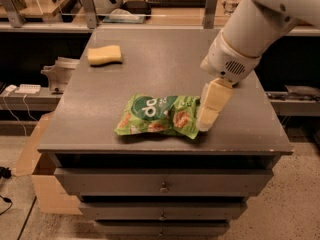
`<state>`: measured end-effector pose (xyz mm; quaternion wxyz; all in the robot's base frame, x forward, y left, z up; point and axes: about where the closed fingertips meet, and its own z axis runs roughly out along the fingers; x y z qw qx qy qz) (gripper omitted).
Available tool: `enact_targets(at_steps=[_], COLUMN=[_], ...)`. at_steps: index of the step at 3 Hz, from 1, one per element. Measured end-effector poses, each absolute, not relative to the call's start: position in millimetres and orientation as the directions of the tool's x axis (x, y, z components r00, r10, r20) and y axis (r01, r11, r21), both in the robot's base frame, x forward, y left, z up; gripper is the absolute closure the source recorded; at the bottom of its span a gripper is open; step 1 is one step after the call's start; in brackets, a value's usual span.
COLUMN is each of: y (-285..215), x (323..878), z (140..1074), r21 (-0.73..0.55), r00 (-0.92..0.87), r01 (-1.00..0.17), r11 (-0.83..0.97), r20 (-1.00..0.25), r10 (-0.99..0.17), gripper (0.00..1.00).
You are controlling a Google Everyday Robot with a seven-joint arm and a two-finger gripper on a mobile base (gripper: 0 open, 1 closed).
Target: Move green rice chip bag near sponge
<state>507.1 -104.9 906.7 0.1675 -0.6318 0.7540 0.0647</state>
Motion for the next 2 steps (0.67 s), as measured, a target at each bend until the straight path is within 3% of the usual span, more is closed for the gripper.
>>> enact_targets(at_steps=[2], y=[-65.5], x=[505.1], z=[882.4], r21=[-0.057], r00=[-0.087], r01=[-0.992], r11=[0.113], r20=[-0.340], r10=[-0.936], gripper=[0.00])
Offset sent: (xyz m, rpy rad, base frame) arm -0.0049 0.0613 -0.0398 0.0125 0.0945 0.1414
